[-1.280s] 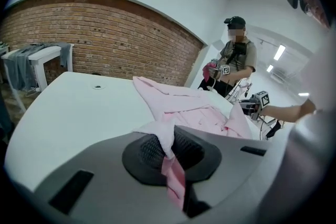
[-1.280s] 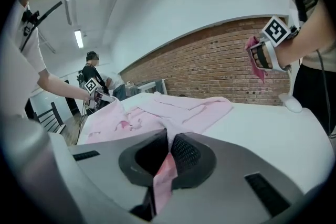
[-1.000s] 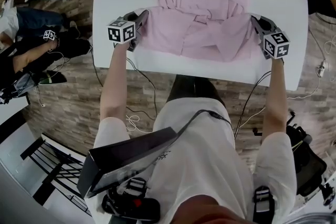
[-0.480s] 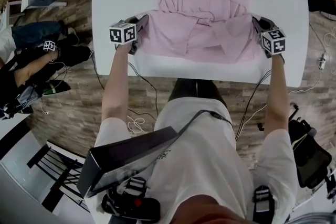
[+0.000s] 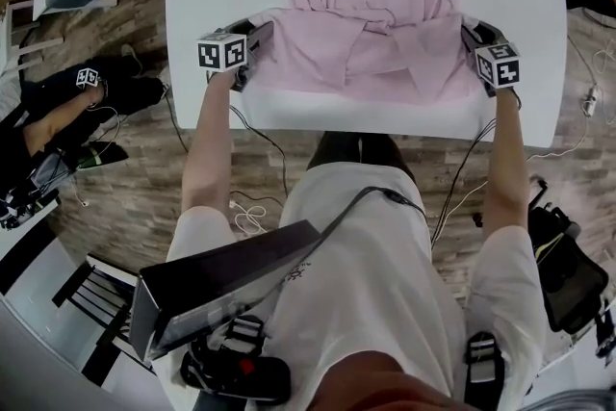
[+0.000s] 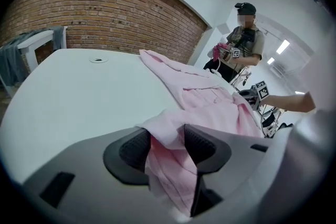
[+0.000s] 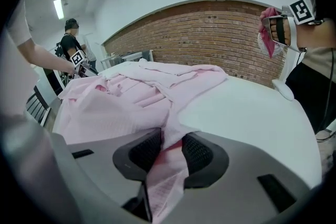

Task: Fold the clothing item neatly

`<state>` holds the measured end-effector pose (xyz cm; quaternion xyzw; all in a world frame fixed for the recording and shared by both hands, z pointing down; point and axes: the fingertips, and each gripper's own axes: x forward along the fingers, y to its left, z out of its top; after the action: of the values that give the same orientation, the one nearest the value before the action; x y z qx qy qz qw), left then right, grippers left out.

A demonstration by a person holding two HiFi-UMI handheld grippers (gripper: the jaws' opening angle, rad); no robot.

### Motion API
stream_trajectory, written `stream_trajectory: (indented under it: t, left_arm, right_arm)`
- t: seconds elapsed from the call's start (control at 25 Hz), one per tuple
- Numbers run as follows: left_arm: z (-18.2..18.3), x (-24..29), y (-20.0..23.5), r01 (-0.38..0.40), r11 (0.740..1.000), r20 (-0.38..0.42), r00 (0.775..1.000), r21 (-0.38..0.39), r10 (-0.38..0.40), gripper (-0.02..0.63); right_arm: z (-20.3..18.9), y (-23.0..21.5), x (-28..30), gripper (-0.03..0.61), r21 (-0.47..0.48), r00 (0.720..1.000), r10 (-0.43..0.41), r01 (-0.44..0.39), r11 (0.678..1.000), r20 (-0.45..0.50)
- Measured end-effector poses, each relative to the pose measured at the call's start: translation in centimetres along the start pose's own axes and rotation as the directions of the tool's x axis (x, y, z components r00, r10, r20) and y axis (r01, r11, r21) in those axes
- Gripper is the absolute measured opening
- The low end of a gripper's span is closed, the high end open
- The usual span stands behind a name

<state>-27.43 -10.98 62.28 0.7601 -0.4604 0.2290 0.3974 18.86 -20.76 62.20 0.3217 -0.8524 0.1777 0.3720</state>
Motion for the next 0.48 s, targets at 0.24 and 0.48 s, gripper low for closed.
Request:
stream_trajectory:
  t: [0.24,0.48]
  left_arm:
    - [-0.4,-1.6,1.2,-0.040,0.999,0.028,0.999,-0.028,0.041,0.253]
    - [1.0,-4.4,1.4,-0.060,0.998,0.108,0.992,-0.024,0.062,0.255]
  right_arm:
    - [-1.0,-0.5,-1.6,0.175,0.032,0.999,-0.032,0.032,0.999,-0.015]
    - [-0.4,-1.6,-4.2,0.227,0.045,0.995,-0.097,0.096,0.994,0.029]
